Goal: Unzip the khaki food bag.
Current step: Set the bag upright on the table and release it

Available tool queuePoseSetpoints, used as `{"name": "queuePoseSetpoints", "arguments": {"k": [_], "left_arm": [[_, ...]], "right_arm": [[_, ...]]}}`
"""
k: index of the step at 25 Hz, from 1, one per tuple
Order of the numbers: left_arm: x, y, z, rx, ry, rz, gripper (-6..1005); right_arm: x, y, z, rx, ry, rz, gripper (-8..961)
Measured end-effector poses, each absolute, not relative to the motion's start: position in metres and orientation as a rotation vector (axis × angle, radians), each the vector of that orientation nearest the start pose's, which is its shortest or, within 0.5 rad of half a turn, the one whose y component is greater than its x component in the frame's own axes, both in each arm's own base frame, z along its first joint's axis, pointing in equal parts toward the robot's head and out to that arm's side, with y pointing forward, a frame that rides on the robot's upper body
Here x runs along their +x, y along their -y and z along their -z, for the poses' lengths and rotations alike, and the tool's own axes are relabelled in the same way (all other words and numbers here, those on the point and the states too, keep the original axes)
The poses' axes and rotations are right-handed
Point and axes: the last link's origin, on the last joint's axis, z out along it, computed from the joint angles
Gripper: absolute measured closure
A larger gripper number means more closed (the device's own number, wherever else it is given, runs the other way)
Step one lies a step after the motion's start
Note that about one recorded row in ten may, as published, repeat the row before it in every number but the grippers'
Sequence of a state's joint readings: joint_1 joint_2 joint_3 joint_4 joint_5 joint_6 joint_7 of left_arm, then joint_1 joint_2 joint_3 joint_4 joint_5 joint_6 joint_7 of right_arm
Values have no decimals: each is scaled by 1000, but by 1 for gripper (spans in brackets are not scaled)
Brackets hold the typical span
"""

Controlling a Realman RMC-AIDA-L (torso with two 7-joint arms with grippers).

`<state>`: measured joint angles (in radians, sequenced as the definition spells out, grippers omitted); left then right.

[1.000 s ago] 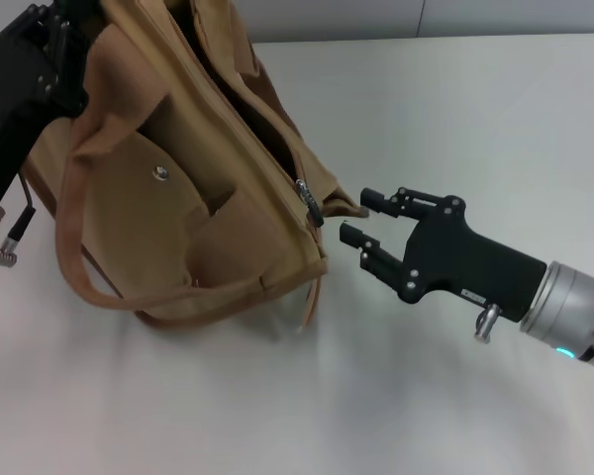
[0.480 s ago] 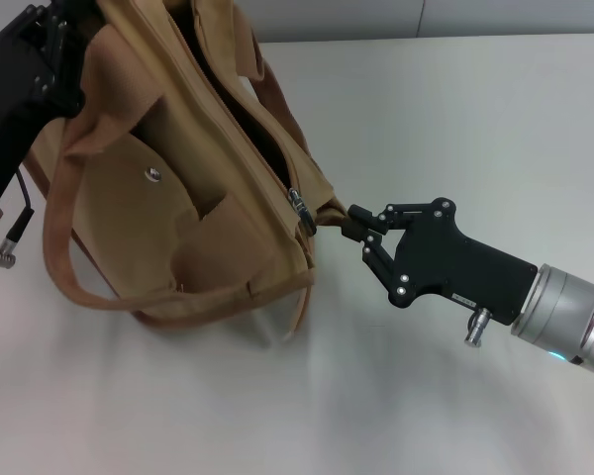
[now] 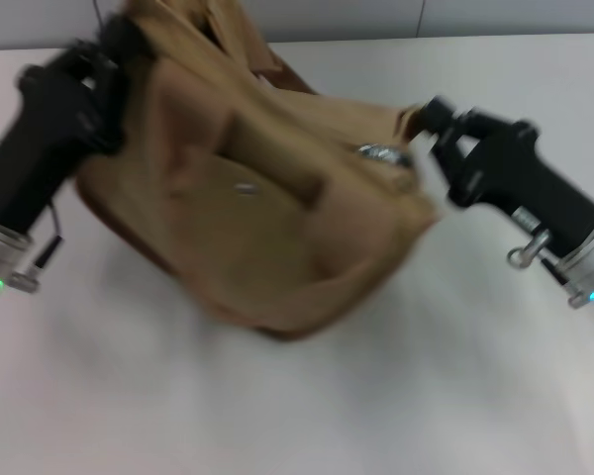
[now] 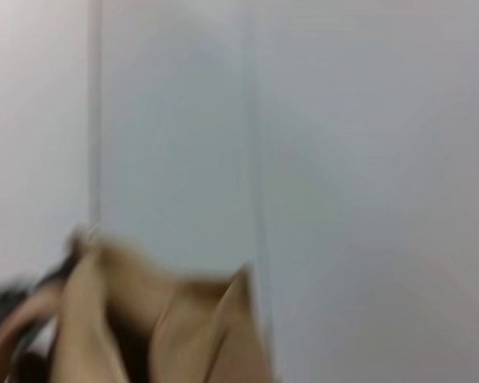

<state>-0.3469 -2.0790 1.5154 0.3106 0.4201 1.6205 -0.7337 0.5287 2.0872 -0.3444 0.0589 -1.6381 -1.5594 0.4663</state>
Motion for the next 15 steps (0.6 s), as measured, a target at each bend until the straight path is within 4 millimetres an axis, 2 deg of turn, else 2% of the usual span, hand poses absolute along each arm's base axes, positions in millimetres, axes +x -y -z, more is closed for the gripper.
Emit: {"name": "queuePoseSetpoints", "arguments": {"k": [2,7,15], "left_arm": [[-244,-288,11,-2016,365,1437,948],[-237,-277,30,-2166,292,1404,920],[-254,-266,26,-2124,369,1379,874]], "right_arm": [[256,-304,42,-2034,-422,-1213,899],[248,-316,34,-1962,-437,-1265,895],[250,-324,20,-1875,-548,-1368,887]]}}
